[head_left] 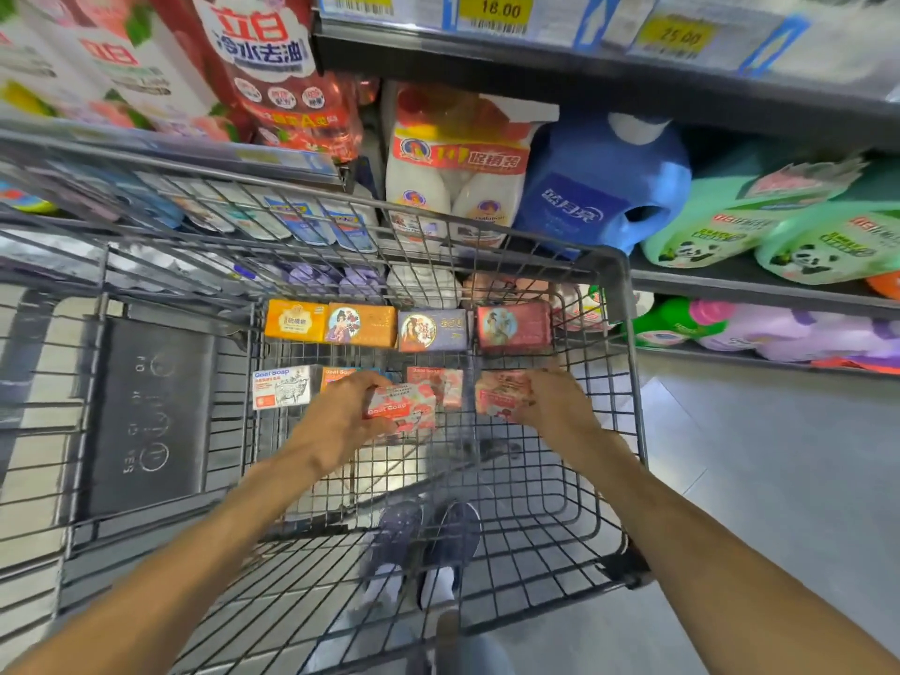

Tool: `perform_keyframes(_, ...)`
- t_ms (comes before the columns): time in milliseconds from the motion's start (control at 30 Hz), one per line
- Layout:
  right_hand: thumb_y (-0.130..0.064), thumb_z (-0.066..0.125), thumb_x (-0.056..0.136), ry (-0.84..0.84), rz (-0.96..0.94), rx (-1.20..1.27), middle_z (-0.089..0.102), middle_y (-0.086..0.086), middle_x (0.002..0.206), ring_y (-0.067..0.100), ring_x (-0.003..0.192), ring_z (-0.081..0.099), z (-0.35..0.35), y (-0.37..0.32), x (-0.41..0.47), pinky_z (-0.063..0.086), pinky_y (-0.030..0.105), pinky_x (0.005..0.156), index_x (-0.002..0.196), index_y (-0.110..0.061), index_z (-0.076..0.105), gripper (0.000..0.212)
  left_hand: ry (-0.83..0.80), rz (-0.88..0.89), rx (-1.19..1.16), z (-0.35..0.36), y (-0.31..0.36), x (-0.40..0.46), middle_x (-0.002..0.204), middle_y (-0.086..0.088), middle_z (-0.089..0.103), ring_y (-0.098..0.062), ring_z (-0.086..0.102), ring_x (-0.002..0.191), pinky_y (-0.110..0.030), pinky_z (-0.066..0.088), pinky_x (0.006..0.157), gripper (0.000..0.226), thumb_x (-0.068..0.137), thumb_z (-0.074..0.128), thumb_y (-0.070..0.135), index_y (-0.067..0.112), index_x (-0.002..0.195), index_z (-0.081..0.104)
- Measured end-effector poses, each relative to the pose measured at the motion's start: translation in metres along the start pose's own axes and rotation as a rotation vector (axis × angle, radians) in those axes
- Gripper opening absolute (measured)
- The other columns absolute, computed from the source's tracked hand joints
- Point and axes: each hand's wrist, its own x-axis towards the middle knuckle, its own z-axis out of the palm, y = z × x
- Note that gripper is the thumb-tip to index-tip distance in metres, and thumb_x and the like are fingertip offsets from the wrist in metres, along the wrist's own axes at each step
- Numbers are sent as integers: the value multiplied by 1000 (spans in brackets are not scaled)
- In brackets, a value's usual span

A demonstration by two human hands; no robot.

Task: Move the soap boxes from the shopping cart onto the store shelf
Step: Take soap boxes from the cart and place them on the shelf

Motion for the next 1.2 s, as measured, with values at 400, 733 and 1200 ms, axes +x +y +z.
perform_keyframes(400,-36,85,73,270,-103,378,70,-10,86,7,73,63,-206,-23,-177,43,14,57,98,-23,67,34,86,340,96,-133,180,-73,101,0,64,-7,71,80,-25,58,73,6,94,67,12,14,100,67)
perform_keyframes(733,-1,84,74,653,13,698,71,-5,84,-11,62,60,-349,72,-413,44,7,58,110,-6,67,40,-33,746,35,-156,430,-143,82,15,70,9,60,70,-14,47,66,38,72,89,22,32,98,64)
perform_keyframes(1200,-5,84,76,1089,185,688,72,7,91,6,76,62,-422,345,-671,50,17,72,110,-6,67,38,-190,1275,150,54,788,-241,89,6,71,4,61,71,-16,49,69,44,68,91,35,26,104,67)
